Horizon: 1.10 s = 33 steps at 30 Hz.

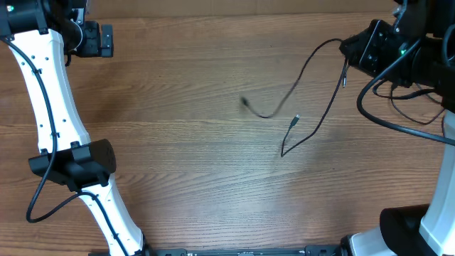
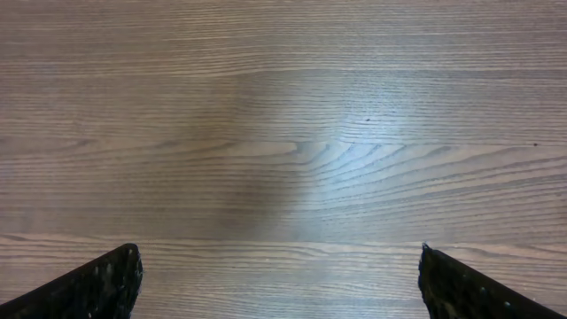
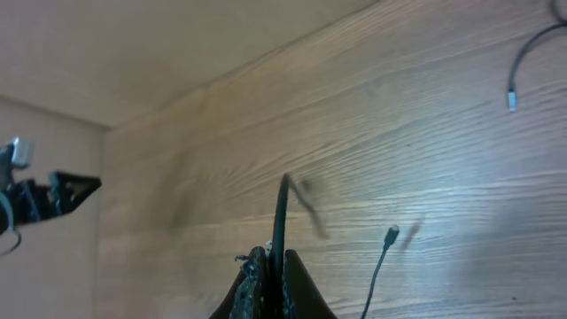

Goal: Untangle cables
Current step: 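Drag the grasped black cable to the far right with the right gripper, then release the cable at the far right edge and lower the right gripper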

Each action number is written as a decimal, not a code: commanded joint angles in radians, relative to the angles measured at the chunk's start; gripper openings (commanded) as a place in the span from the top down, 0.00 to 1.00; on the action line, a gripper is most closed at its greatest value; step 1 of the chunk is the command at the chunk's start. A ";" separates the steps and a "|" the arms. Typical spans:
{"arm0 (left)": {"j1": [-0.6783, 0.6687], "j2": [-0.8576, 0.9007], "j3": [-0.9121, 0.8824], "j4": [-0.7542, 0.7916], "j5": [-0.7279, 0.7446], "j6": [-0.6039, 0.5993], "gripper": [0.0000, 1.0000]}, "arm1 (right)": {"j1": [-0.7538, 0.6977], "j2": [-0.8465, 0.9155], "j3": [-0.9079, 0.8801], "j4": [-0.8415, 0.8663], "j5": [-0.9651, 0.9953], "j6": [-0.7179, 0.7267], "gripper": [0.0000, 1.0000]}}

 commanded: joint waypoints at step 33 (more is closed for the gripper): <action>-0.007 0.015 0.004 0.000 0.007 -0.006 0.01 | -0.920 -0.030 -0.811 0.201 0.177 -0.119 0.96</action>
